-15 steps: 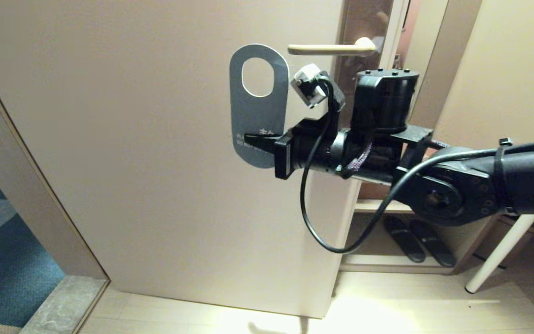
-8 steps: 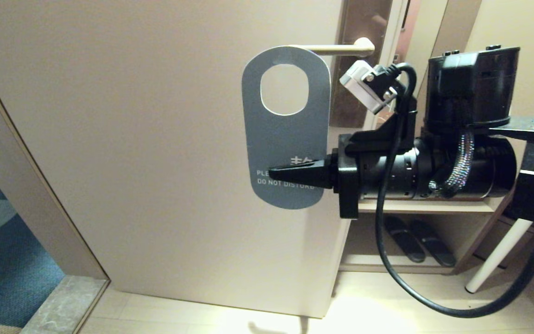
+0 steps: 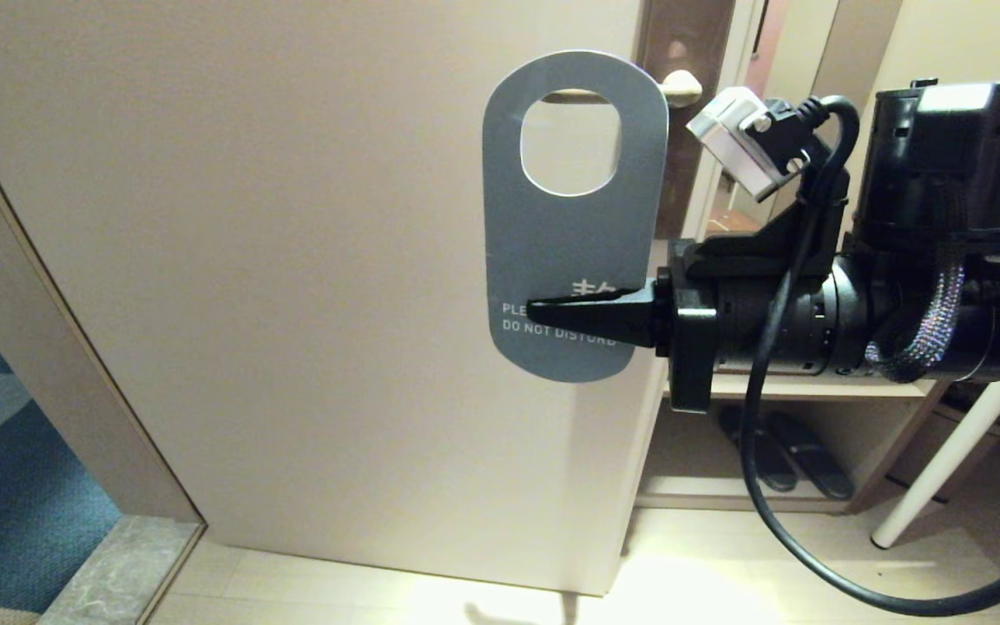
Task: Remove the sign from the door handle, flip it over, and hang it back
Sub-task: Hand it to the other hand
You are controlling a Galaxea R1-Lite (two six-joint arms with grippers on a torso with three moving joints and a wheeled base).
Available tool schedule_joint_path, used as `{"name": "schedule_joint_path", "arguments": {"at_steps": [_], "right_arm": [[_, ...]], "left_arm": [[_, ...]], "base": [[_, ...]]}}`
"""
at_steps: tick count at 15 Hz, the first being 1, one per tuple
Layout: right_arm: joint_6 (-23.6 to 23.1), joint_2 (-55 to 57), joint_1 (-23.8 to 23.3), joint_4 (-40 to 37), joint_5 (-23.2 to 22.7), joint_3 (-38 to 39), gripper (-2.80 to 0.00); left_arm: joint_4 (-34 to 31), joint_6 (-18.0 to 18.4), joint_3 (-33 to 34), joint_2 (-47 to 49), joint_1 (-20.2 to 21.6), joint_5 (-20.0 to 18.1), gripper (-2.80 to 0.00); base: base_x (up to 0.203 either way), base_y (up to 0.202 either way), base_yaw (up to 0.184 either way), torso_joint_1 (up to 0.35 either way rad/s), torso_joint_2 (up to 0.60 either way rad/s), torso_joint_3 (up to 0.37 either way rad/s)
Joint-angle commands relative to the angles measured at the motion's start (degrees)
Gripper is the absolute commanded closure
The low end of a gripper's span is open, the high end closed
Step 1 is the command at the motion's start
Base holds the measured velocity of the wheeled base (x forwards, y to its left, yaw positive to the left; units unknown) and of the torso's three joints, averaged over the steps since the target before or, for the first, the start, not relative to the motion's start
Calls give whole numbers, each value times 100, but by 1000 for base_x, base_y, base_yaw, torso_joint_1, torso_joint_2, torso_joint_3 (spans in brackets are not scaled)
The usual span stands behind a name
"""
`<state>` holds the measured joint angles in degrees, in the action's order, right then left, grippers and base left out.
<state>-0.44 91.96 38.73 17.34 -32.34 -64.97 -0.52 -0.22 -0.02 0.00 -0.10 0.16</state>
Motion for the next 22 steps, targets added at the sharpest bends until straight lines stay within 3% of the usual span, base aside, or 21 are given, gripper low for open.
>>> {"name": "schedule_joint_path", "arguments": {"at_steps": [1,6,8,13,16,18,20,22], "right_arm": [[0,-81,3,13,127,28,0],[0,-161,-6,24,264,318,0],[6,-152,-6,197,273,381,0],[18,-49,-15,270,255,414,0],[21,-29,-17,270,255,353,0],[26,-29,-102,270,220,336,0],[28,-34,-199,270,25,316,0],[26,-26,-355,270,-300,247,0]], "left_arm": [[-3,-4,0,9,1,2,0],[-9,90,-7,9,3,-16,0],[-28,386,-146,9,-5,-65,0],[-82,424,-1446,1098,-71,-257,0],[-53,396,-2473,2405,-572,-321,0],[-20,361,-3005,3167,-1159,-440,0],[208,60,-3291,3723,-1808,-784,0],[657,-432,-3361,4214,-2132,-1253,0]], "base": [[0,0,0,0,0,0],[0,0,0,0,0,0],[0,0,0,0,0,0],[0,0,0,0,0,0],[0,0,0,0,0,0],[0,0,0,0,0,0],[0,0,0,0,0,0],[0,0,0,0,0,0]]}}
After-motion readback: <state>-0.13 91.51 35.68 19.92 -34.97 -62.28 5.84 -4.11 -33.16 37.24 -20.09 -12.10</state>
